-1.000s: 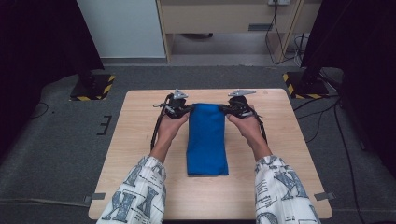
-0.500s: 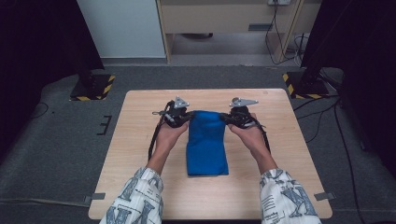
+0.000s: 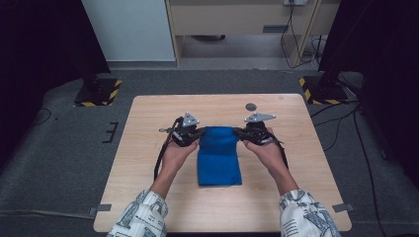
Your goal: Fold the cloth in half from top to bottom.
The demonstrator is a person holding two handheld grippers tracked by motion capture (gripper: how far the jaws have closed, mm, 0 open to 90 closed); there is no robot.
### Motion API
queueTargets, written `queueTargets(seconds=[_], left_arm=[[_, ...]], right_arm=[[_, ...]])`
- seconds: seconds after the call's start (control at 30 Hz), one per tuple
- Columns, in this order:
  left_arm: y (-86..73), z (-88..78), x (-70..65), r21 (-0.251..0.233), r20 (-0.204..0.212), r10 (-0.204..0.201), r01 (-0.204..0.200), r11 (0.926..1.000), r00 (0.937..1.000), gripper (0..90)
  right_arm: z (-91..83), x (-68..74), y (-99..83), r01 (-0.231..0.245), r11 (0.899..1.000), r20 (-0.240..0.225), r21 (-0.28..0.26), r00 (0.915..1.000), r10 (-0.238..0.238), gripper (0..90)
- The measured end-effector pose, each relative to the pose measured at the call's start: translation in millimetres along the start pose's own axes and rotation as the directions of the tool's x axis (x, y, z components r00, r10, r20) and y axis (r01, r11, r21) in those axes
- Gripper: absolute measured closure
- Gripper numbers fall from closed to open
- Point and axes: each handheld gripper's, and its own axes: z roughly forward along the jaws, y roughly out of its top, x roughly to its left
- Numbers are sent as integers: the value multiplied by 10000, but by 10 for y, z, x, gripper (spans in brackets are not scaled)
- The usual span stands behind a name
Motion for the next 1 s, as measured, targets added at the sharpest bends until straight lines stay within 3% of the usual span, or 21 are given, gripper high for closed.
queueTargets(seconds=[0.23,1.0], left_arm=[[-95,-25,-12,122,74,-155,154,9998,9999,853],[-259,-20,-23,40,255,-754,753,9972,9968,819]], right_arm=[[13,80,-74,220,9996,-63,192,9997,-219,861],[23,106,-91,245,9985,-189,499,9995,-236,866]])
